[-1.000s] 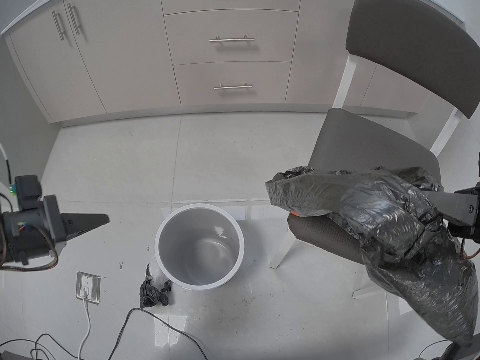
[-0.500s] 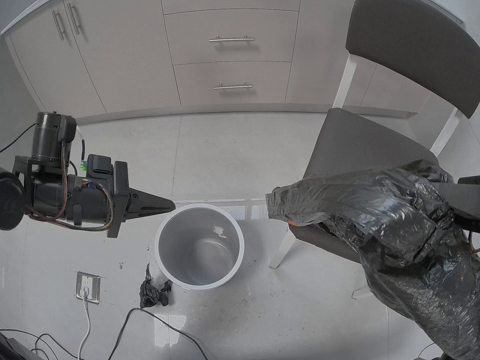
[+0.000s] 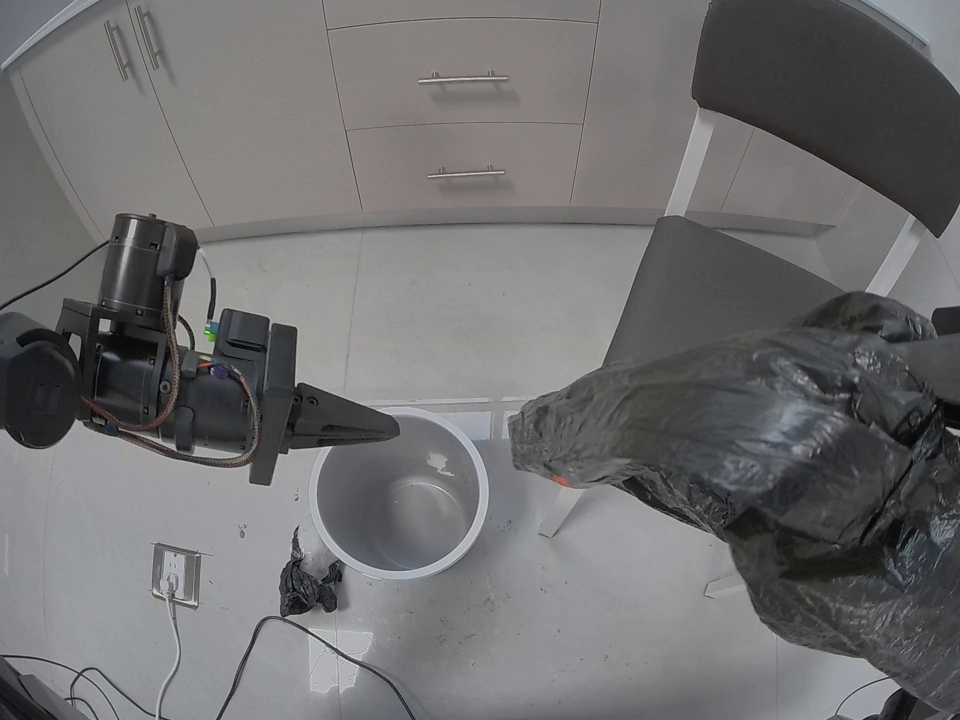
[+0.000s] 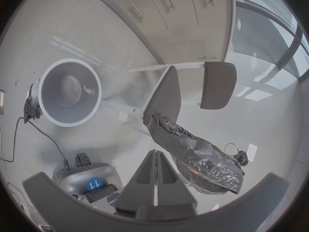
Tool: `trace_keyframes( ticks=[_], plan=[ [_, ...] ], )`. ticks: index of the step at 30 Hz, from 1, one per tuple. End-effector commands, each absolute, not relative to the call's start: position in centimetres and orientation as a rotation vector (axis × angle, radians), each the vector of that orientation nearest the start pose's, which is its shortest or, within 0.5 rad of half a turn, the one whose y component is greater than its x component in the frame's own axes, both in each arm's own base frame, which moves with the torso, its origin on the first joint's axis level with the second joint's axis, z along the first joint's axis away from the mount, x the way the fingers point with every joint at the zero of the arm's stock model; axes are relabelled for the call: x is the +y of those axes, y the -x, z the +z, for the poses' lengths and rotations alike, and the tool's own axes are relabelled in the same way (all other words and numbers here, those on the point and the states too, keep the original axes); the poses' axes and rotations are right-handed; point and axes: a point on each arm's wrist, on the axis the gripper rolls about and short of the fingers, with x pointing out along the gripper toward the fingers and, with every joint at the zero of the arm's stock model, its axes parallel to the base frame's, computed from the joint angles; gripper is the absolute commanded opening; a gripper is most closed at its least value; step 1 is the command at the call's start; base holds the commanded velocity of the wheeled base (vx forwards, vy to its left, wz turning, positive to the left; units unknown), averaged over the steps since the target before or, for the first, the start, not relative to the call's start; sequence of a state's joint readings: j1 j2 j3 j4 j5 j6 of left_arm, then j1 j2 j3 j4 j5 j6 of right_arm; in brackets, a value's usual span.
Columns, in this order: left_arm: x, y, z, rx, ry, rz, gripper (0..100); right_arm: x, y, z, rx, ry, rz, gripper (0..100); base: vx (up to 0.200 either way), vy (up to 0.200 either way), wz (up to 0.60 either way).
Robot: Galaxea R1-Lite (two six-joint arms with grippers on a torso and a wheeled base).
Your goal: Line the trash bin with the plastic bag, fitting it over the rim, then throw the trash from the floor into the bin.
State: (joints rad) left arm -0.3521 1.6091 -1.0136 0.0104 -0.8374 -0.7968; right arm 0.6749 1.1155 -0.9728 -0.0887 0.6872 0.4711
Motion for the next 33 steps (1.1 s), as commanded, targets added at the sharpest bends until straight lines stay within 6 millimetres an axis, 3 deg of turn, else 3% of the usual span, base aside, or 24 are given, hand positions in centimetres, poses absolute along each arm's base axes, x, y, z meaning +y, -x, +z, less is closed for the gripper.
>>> trace_keyframes(
  ticks=[1,15,16,25,33],
  plan=[
    [-12.9,-26.0,19.4,1.137,0.814,-0.861,0,11.6,-11.1,33.1,0.369,-0.338,1.357,0,0.000,0.000,0.00],
    [-13.4,-26.3,19.6,1.130,0.807,-0.877,0,11.8,-10.0,35.0,0.334,-0.329,1.344,0,0.000,0.000,0.00],
    [-13.4,-26.3,19.6,1.128,0.805,-0.877,100,11.8,-10.0,35.0,0.334,-0.329,1.345,0,0.000,0.000,0.00],
    [-13.6,-27.7,19.2,1.112,0.811,-0.872,100,11.7,-9.7,34.8,0.354,-0.324,1.349,0,0.000,0.000,0.00],
    [-15.2,-31.3,19.0,1.065,0.841,-0.888,100,11.8,-9.5,34.7,0.344,-0.304,1.366,0,0.000,0.000,0.00]
  ],
)
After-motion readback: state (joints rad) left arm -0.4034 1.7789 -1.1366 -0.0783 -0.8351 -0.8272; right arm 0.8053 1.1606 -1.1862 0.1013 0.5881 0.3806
